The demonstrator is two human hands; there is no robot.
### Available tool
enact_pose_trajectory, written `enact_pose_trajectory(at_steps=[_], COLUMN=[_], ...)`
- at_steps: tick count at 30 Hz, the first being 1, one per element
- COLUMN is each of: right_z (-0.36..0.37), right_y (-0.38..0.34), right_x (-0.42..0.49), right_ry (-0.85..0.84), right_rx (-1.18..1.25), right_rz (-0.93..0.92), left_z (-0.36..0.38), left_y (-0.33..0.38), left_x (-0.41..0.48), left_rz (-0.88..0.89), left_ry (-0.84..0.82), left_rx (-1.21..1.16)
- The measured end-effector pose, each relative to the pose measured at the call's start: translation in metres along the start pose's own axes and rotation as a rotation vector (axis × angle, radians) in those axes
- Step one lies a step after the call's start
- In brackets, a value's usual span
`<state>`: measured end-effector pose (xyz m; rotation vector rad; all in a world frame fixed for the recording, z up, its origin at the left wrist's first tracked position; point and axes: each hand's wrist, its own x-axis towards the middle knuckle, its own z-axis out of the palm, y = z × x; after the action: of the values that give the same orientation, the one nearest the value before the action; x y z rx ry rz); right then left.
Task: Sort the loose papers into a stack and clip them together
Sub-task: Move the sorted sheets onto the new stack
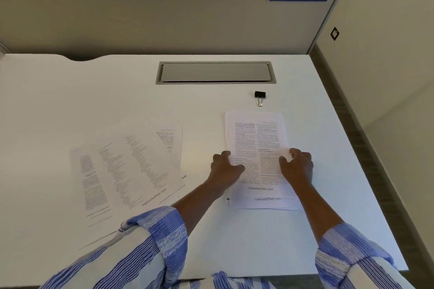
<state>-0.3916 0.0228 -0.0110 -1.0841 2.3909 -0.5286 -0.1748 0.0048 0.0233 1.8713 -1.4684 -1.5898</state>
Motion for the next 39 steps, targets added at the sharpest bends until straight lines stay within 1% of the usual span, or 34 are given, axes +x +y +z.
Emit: enact_pose_trajectory(at_steps=[2,4,6,8,10,11,13,15,18,21,24,29,34,37,39], right_z=[0.005,0.011,0.021,0.037,0.057,0.071,0.091,0.113,0.140,0.154,0.163,0.172,0.170,0.163,0.153], right_y=[-0.010,-0.028,-0.051,-0.076,-0.100,-0.116,-0.145,-0.170,-0.197,-0.211,-0.219,-0.222,-0.222,-0.220,-0.221], right_x=[-0.003,-0.013,-0.027,-0.041,-0.055,-0.066,-0.089,-0.108,-0.129,-0.143,-0.151,-0.154,-0.154,-0.149,-0.143], right_ry=[-0.001,0.056,0.139,0.163,0.072,-0.029,-0.233,-0.365,-0.449,-0.462,-0.471,-0.511,-0.552,-0.590,-0.623], right_rx=[0.008,-0.053,-0.104,-0.076,0.000,0.063,0.134,0.088,-0.020,-0.106,-0.112,-0.006,0.255,0.332,0.432], right_rz=[0.010,-0.003,-0.121,-0.313,-0.487,-0.543,-0.573,-0.559,-0.499,-0.439,-0.384,-0.303,-0.162,-0.191,-0.222], left_z=[-0.011,-0.030,-0.056,-0.087,-0.116,-0.133,-0.160,-0.184,-0.206,-0.210,-0.208,-0.210,-0.214,-0.215,-0.217], left_y=[-0.006,-0.014,-0.025,-0.038,-0.056,-0.068,-0.088,-0.108,-0.133,-0.145,-0.144,-0.144,-0.146,-0.146,-0.145], left_x=[0.000,0.000,-0.002,-0.004,-0.008,-0.012,-0.020,-0.030,-0.045,-0.049,-0.047,-0.047,-0.049,-0.050,-0.049], left_rz=[-0.002,-0.012,-0.031,-0.063,-0.121,-0.169,-0.262,-0.369,-0.492,-0.514,-0.495,-0.473,-0.455,-0.448,-0.439], left_ry=[0.024,0.073,0.157,0.270,0.400,0.470,0.584,0.666,0.712,0.714,0.704,0.696,0.677,0.670,0.676], left_rx=[0.007,-0.014,-0.045,-0.069,-0.082,-0.102,-0.131,-0.123,-0.152,-0.212,-0.237,-0.296,-0.302,-0.255,-0.238])
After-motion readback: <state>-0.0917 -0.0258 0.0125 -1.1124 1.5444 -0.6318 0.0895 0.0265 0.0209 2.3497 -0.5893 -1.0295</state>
